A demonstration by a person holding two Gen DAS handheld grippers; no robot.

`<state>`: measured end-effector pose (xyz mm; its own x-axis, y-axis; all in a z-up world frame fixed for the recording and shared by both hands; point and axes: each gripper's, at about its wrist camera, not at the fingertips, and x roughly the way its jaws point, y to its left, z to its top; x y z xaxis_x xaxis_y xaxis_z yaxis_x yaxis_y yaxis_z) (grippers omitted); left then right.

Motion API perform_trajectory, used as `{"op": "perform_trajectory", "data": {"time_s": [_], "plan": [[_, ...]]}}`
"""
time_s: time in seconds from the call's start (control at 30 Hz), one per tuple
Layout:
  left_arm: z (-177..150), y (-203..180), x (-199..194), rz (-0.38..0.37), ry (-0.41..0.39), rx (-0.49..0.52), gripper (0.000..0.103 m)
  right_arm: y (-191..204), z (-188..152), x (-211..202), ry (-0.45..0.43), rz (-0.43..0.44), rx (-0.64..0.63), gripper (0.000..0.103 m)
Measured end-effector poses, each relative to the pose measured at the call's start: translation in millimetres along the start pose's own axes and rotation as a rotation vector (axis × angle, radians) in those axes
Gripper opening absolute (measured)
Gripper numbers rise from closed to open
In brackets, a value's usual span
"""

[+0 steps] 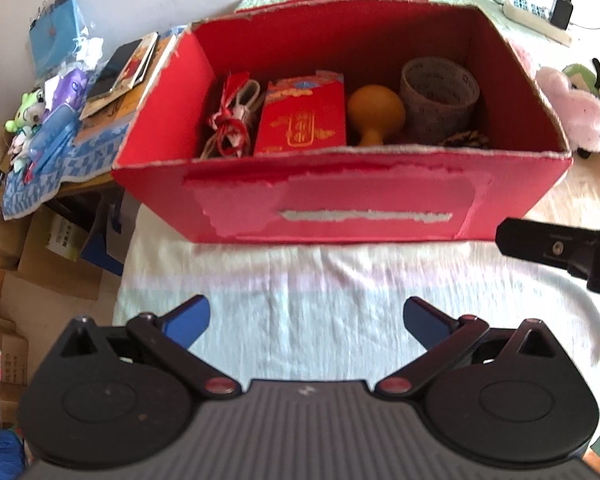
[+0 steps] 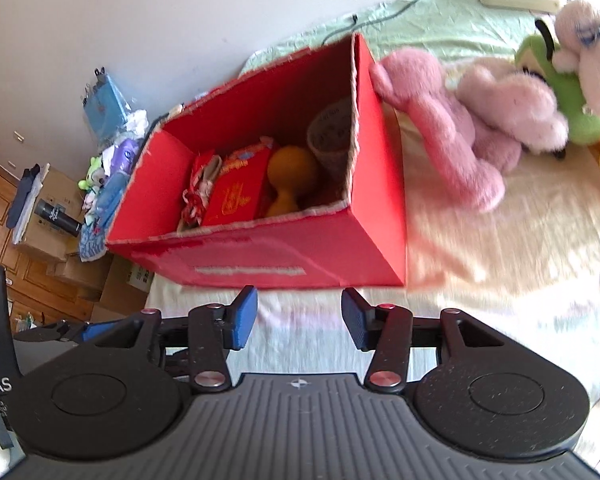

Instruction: Organize objects

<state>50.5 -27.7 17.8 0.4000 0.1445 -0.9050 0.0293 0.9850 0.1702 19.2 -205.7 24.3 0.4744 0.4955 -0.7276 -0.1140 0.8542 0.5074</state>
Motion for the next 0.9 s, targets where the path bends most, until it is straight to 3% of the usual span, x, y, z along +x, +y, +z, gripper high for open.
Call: {"op": "perform_trajectory", "data": {"time_s": [0.4,0.63,0.9], "plan": [[-10.4,3.2,-6.1,0.005,0.022,-0.016,0.099,-0.6,-13.6,-5.1,0.064,-0.032,0.039,0.051],[2.9,21.4,-16.7,-0.012,-0.013,-0.032,0.099,16.1,-7.1,-19.0,0.015,-0.062,0.020,0.051],[30.0,47.8,-43.0,-0.030,-0.128,-0.035,0.100,50.3,16.3,-33.9,-0.090,-0.101,-0.029,0.052]]}}
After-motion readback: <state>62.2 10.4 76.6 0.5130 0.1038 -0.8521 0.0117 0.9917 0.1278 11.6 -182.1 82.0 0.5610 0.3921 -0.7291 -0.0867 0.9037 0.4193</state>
